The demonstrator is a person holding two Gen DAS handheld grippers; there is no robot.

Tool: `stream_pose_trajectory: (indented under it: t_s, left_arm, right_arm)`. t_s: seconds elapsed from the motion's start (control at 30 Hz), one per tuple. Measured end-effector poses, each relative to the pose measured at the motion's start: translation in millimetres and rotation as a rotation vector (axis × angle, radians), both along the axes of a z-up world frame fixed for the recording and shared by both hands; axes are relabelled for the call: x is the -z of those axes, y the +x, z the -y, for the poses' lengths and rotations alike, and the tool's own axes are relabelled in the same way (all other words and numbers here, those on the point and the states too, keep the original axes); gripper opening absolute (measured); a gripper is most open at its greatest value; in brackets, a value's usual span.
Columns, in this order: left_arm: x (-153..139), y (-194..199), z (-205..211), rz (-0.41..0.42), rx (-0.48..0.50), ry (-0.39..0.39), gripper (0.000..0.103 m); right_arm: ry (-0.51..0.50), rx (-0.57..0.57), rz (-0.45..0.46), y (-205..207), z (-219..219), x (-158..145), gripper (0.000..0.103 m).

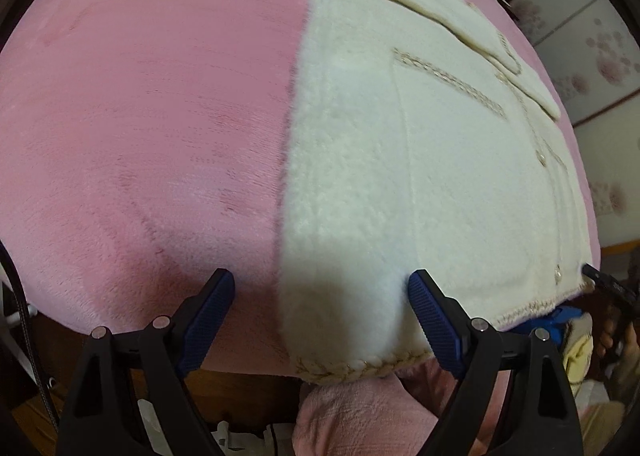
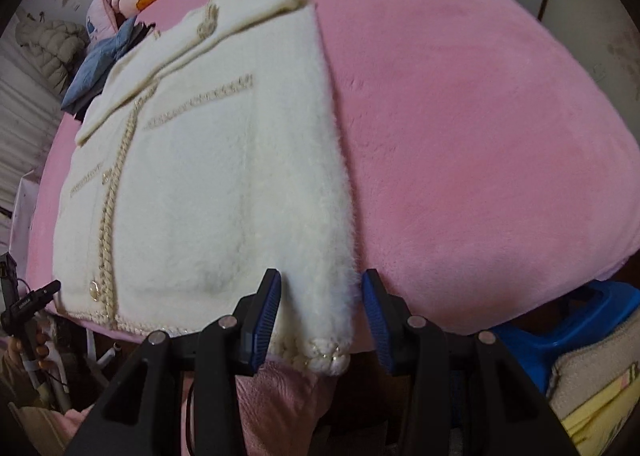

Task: Fold large clothes
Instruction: 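Move both tools down to the cardigan hem corners, then grasp the hem corners with both tools and fold them up toward the collar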

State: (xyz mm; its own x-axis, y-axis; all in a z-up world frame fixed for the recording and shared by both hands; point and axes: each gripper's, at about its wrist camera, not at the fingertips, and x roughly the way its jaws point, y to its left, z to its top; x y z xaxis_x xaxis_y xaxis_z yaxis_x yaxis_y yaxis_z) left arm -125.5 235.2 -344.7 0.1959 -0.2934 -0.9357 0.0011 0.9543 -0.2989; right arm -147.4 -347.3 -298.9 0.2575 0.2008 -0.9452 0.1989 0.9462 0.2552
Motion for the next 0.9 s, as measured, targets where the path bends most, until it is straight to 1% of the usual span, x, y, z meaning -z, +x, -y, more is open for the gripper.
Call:
stream_pose_trajectory:
  t_s: [0.1, 0.2, 0.4, 0.5, 0.53, 0.6, 0.63, 0.67, 0.7, 0.73, 0.77, 0.8, 0.87, 0.9]
  left_arm:
    - [-1, 0, 4, -0.007, 0.046, -0.032, 0.087]
    - [1, -2, 9, -0.02, 0.078, -0.05, 0.087]
    - [15, 4, 15, -0.031, 0.065, -0.066, 0.088]
    - [22, 8, 19, -0.041, 0.068, -0.066, 0.091]
    - [24, 9, 20, -0.044, 0.069, -0.068, 0.092]
    - [25, 10, 24, -0.045, 0.066, -0.052, 0.093]
    - [24, 10, 27, -0.042, 0.068, -0.033, 0.091]
    - [21, 9, 32, -0.034, 0.069, -0.012, 0.082]
    - [19, 8, 36, -0.034, 0.074, -0.007, 0.058]
    - [15, 9, 39, -0.041, 0.083, -0.019, 0.042]
    - [12, 11, 43, -0.059, 0.088, -0.053, 0.012]
    - [7, 13, 47, -0.078, 0.082, -0.06, 0.011]
    - [-1, 18, 60, -0.103, 0.107, 0.015, 0.01]
    - [-5, 21, 67, -0.116, 0.122, 0.046, 0.009]
  right_arm:
    - [0.062, -0.048, -0.013, 1, -3, 10, 0.042]
    - [0.09, -0.068, -0.031, -1, -3, 16, 0.042]
    - [0.115, -0.062, -0.046, 1, -2, 25, 0.042]
    - [0.106, -0.073, -0.051, 3, -4, 27, 0.041]
    - [0.107, -0.075, -0.051, 3, -4, 27, 0.039]
    - [0.109, -0.077, -0.057, 3, -5, 28, 0.028]
    - [0.116, -0.079, -0.059, 4, -6, 28, 0.017]
    - [0.108, -0.084, -0.066, 6, -8, 28, 0.016]
    - [0.094, -0.091, -0.069, 7, -10, 26, 0.014]
    - [0.075, -0.102, -0.072, 7, -14, 24, 0.013]
    - [0.042, -0.12, -0.077, 9, -19, 20, 0.012]
    - [0.02, -0.135, -0.079, 9, -22, 17, 0.011]
    - [-0.02, -0.168, -0.076, 10, -30, 9, 0.009]
    - [-0.024, -0.179, -0.077, 11, -32, 6, 0.009]
